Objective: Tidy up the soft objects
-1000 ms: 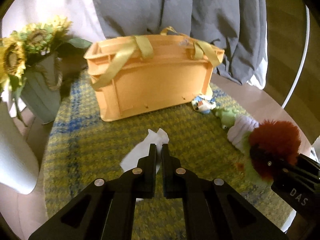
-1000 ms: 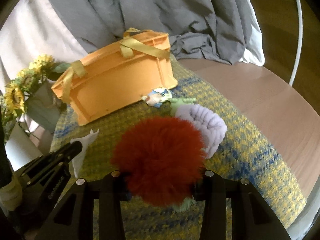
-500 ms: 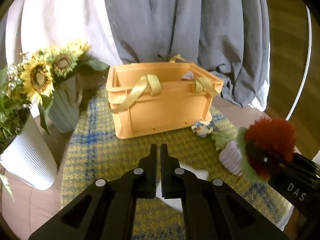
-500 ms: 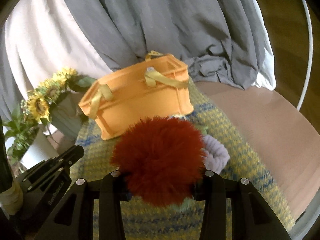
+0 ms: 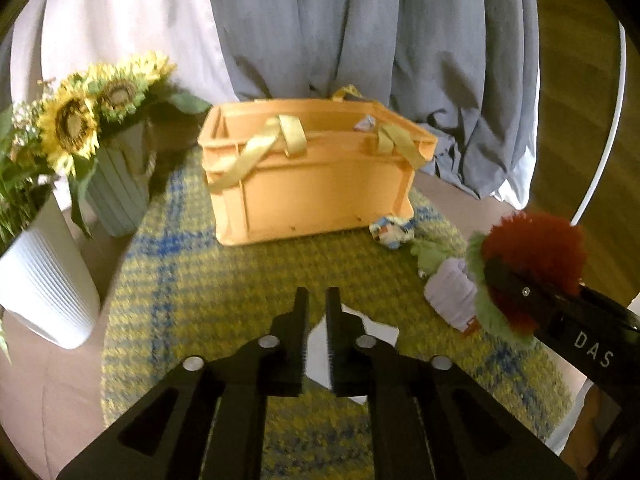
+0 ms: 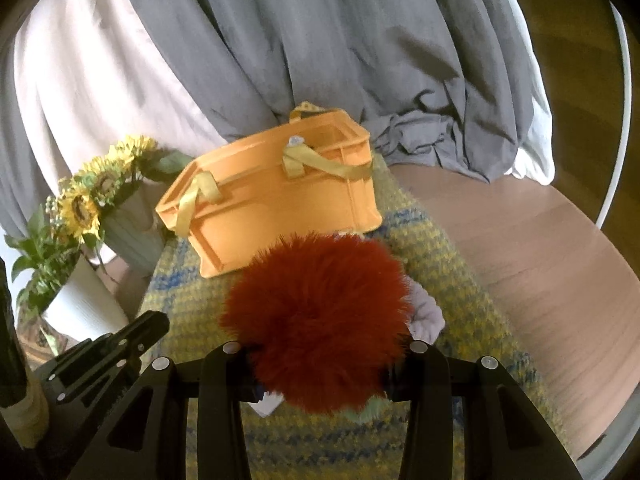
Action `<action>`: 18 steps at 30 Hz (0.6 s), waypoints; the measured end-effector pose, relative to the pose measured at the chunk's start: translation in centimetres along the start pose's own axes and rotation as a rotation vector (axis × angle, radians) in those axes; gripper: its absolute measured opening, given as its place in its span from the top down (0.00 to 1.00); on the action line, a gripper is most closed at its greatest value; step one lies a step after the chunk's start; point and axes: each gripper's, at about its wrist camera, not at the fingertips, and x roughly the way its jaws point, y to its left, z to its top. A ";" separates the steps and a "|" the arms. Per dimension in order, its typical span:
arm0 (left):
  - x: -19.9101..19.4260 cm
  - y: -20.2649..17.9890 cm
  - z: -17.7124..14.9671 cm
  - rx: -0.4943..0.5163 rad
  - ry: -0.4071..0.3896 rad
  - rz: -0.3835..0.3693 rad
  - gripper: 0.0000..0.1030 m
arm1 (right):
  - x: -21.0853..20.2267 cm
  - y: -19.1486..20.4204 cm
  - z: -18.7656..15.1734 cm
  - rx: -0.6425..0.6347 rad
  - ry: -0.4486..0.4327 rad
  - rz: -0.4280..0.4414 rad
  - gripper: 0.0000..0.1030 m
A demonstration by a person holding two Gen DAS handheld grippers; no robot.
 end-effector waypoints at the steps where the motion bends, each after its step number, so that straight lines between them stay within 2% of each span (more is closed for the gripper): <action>1: 0.4 -0.1 -0.3 -0.005 0.014 0.001 0.81 | 0.2 -0.1 -0.1 -0.002 0.009 0.002 0.59; 4: 1.4 -0.4 -1.0 -0.019 0.052 -0.013 0.69 | 0.6 -0.3 -0.6 -0.015 0.029 0.010 0.59; 9: 3.2 -1.3 -2.2 -0.024 0.105 -0.017 0.63 | 1.4 -0.8 -1.3 -0.045 0.063 0.019 0.60; 12: 4.2 -1.9 -2.8 -0.018 0.128 -0.020 0.52 | 2.0 -1.2 -1.7 -0.054 0.084 0.021 0.59; 18: 6.1 -2.3 -3.6 -0.012 0.160 0.007 0.48 | 3.5 -1.9 -2.2 -0.069 0.127 0.034 0.59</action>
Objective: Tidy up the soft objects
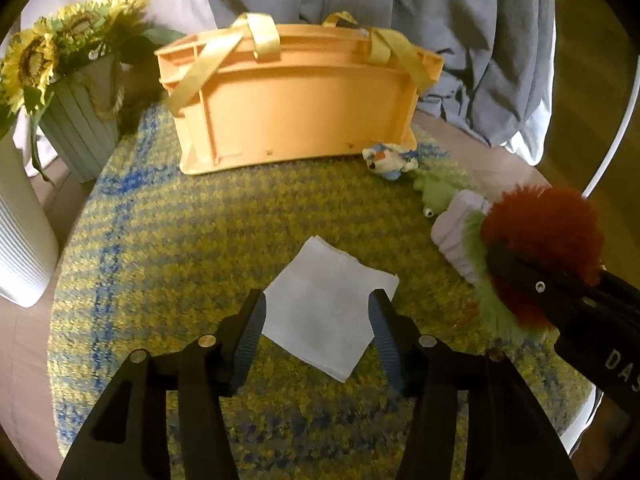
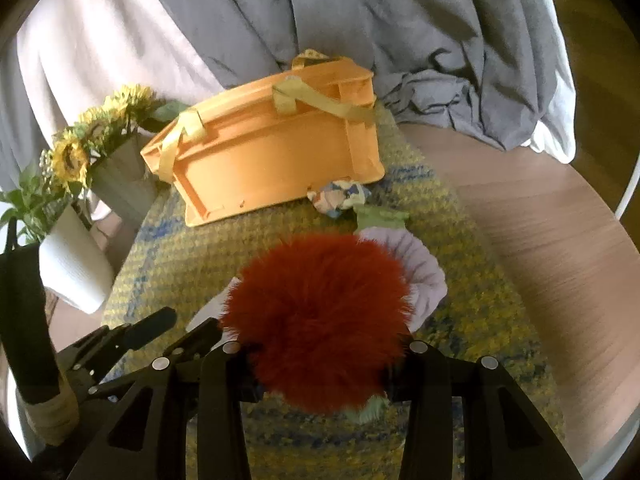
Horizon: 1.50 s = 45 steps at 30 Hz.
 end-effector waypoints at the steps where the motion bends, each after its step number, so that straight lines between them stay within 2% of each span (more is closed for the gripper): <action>1: 0.4 0.0 -0.1 -0.001 0.005 0.007 0.46 | 0.2 0.0 -0.1 -0.002 0.006 0.004 0.59; 6: 1.5 -0.1 -0.5 -0.005 0.015 0.029 0.44 | 1.2 -0.3 -0.2 -0.012 0.025 0.011 0.59; 11: 2.7 -0.5 -1.0 -0.010 0.032 0.044 0.46 | 1.8 -0.5 -0.5 -0.018 0.042 0.019 0.59; 14: 3.0 -0.8 -1.2 -0.010 0.035 0.055 0.56 | 2.0 -0.6 -0.6 -0.017 0.046 0.019 0.59; 16: 3.0 -0.9 -1.3 -0.007 0.029 0.065 0.68 | 2.1 -0.8 -0.7 -0.010 0.047 0.018 0.59; 19: 3.0 -0.9 -1.4 -0.006 0.023 0.067 0.80 | 2.2 -1.0 -0.8 -0.005 0.054 0.020 0.59; 24: 2.2 -0.7 -1.3 -0.022 0.011 0.057 0.91 | 2.1 -1.1 -0.9 -0.006 0.054 0.025 0.59; 35: -1.3 0.0 0.3 -0.049 -0.069 0.058 0.92 | 0.9 -1.0 -0.5 0.002 0.031 0.037 0.59; 45: -4.8 0.3 2.3 -0.060 -0.161 0.051 0.92 | -1.1 -0.4 1.1 -0.003 -0.037 0.044 0.59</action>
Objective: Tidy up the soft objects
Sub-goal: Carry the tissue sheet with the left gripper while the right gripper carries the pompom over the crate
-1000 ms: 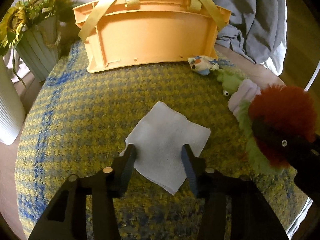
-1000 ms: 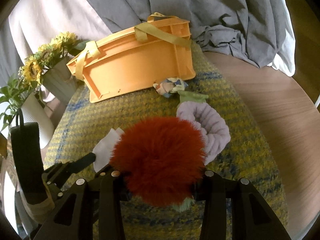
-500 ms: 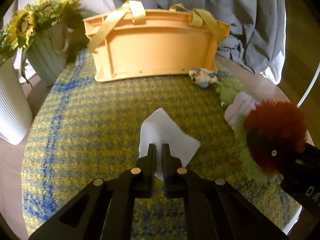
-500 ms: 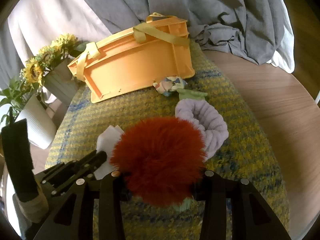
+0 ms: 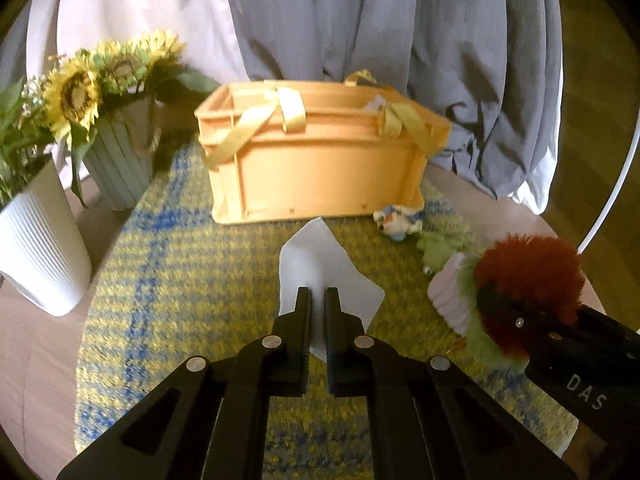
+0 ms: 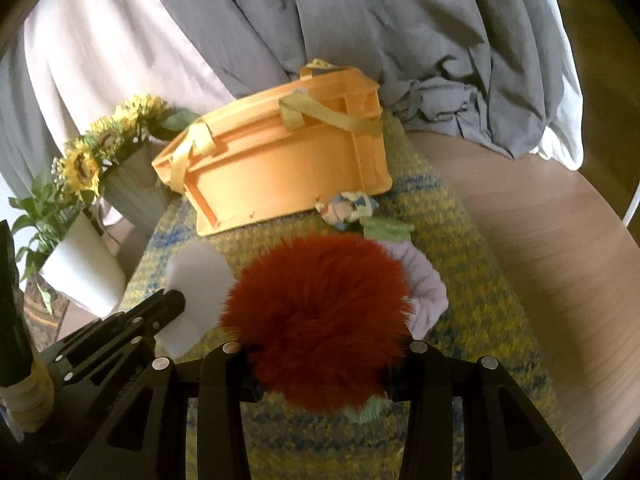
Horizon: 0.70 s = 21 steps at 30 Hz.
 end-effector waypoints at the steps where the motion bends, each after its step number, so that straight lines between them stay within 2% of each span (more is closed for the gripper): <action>1: -0.3 0.1 0.3 0.000 -0.009 0.000 0.92 | -0.2 0.1 0.2 -0.002 -0.008 0.000 0.59; 21: -5.2 1.6 5.9 -0.016 -0.222 0.035 0.92 | -2.8 2.7 5.8 -0.066 -0.194 0.036 0.59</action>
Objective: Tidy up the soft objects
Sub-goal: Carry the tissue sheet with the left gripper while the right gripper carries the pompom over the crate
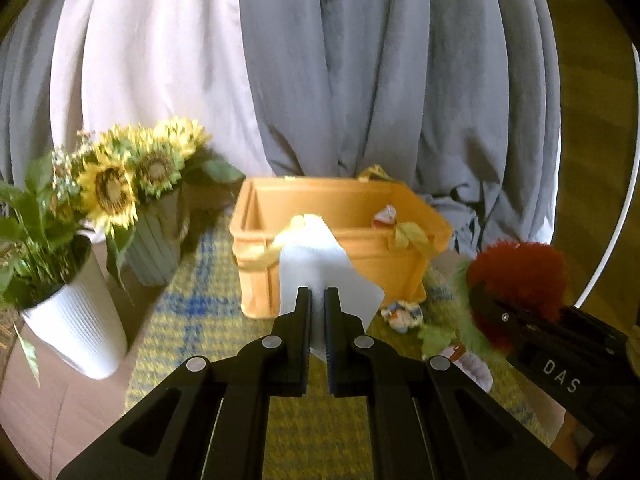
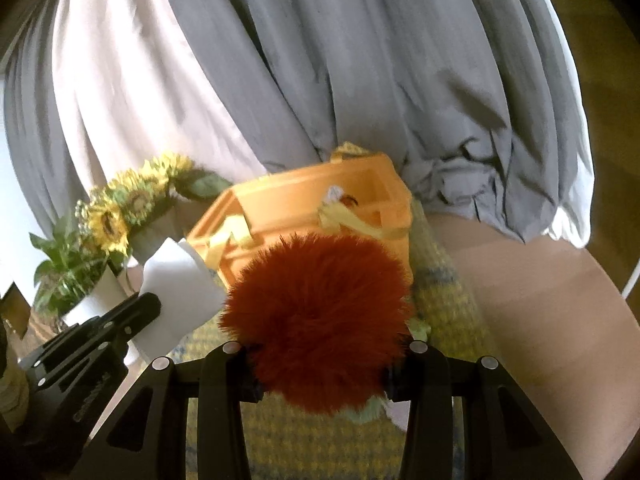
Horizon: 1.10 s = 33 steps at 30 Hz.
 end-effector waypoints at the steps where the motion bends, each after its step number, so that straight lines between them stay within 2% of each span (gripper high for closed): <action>1: -0.1 0.1 0.3 0.001 -0.007 0.003 0.92 | 0.0 0.1 0.4 -0.003 -0.010 0.002 0.59; 12: 0.5 1.1 3.0 0.027 -0.079 0.021 0.92 | 0.8 1.5 3.4 0.003 -0.098 0.033 0.59; 21: 2.0 1.8 4.9 0.033 -0.125 0.018 0.92 | 2.2 2.5 5.2 -0.018 -0.135 0.047 0.59; 33: 5.7 2.4 7.4 0.055 -0.139 0.009 0.92 | 6.0 2.9 8.5 -0.014 -0.134 0.045 0.59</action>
